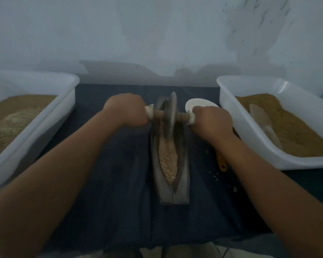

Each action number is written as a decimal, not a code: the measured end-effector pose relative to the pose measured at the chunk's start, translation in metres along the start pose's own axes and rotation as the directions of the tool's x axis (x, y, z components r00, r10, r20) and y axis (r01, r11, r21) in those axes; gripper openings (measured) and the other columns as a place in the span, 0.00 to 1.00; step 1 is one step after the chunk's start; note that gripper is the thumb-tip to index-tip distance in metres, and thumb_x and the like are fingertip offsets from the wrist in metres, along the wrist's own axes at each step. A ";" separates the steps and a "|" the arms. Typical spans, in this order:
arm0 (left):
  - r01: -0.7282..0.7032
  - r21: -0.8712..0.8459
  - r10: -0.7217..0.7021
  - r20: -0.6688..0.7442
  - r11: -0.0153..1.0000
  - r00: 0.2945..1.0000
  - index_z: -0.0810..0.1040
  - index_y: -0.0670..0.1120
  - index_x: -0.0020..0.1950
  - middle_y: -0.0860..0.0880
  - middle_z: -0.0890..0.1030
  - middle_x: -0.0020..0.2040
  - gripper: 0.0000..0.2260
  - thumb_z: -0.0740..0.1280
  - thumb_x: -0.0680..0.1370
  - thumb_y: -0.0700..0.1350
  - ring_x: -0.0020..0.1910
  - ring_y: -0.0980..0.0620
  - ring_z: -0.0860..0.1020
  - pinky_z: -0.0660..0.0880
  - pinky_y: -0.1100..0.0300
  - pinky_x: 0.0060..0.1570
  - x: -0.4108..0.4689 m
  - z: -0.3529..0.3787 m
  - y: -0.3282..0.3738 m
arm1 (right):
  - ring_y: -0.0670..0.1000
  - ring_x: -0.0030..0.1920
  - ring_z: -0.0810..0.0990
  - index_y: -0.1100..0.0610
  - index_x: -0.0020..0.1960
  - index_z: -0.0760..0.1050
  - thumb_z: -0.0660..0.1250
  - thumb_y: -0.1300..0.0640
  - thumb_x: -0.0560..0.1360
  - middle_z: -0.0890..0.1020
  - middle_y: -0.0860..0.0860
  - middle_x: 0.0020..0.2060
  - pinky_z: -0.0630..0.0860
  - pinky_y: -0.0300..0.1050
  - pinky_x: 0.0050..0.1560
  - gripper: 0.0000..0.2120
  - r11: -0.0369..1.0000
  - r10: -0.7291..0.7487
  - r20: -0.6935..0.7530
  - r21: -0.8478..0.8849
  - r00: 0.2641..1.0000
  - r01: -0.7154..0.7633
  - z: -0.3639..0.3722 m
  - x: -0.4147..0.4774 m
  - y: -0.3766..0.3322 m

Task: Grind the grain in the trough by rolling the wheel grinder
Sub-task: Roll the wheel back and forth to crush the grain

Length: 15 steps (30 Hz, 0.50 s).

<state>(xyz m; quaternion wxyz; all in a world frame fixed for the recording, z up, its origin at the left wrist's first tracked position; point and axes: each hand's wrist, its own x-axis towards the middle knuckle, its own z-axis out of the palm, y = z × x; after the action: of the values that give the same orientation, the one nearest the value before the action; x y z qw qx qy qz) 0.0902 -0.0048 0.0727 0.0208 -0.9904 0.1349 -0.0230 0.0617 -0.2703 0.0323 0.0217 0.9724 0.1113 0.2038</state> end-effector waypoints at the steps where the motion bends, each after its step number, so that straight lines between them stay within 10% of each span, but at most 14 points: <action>1: 0.019 0.001 -0.019 -0.021 1.000 1.000 0.73 0.50 0.37 0.51 0.75 0.37 0.15 0.67 0.72 0.61 0.39 0.45 0.78 0.78 0.51 0.44 0.003 -0.001 0.001 | 0.54 0.33 0.77 0.51 0.37 0.75 0.59 0.43 0.79 0.77 0.48 0.32 0.76 0.48 0.35 0.17 1.000 0.009 -0.017 0.002 1.000 -0.009 0.001 0.007 -0.002; 5: -0.021 0.033 0.021 -0.019 0.999 1.000 0.70 0.50 0.35 0.53 0.73 0.35 0.15 0.68 0.72 0.58 0.37 0.46 0.76 0.74 0.54 0.41 -0.019 -0.003 0.010 | 0.53 0.43 0.82 0.50 0.43 0.79 0.63 0.44 0.78 0.83 0.48 0.41 0.81 0.52 0.45 0.12 0.996 0.040 0.243 0.069 0.969 -0.058 -0.003 0.007 0.004; 11: -0.185 -0.038 0.189 0.172 0.982 0.967 0.74 0.48 0.31 0.52 0.75 0.27 0.13 0.63 0.63 0.57 0.26 0.59 0.73 0.65 0.63 0.25 -0.076 0.024 -0.010 | 0.40 0.29 0.79 0.29 0.44 0.74 0.55 0.34 0.60 0.74 0.20 0.36 0.65 0.39 0.24 0.15 0.975 -0.157 0.506 0.216 0.848 0.051 -0.041 -0.054 0.007; 15: -0.061 -0.001 0.061 0.016 0.998 0.998 0.74 0.49 0.34 0.53 0.76 0.33 0.16 0.64 0.67 0.62 0.32 0.49 0.75 0.73 0.57 0.36 -0.021 0.020 -0.008 | 0.47 0.34 0.80 0.49 0.37 0.79 0.62 0.40 0.68 0.81 0.46 0.31 0.75 0.45 0.34 0.14 0.998 -0.002 0.375 0.058 0.927 -0.022 -0.011 0.006 0.003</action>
<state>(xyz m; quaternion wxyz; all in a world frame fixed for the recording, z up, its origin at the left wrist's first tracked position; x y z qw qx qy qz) 0.0733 0.0088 0.0519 0.0225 -0.9860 0.1649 -0.0142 0.0636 -0.2722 0.0450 0.0115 0.9942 0.1063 0.0110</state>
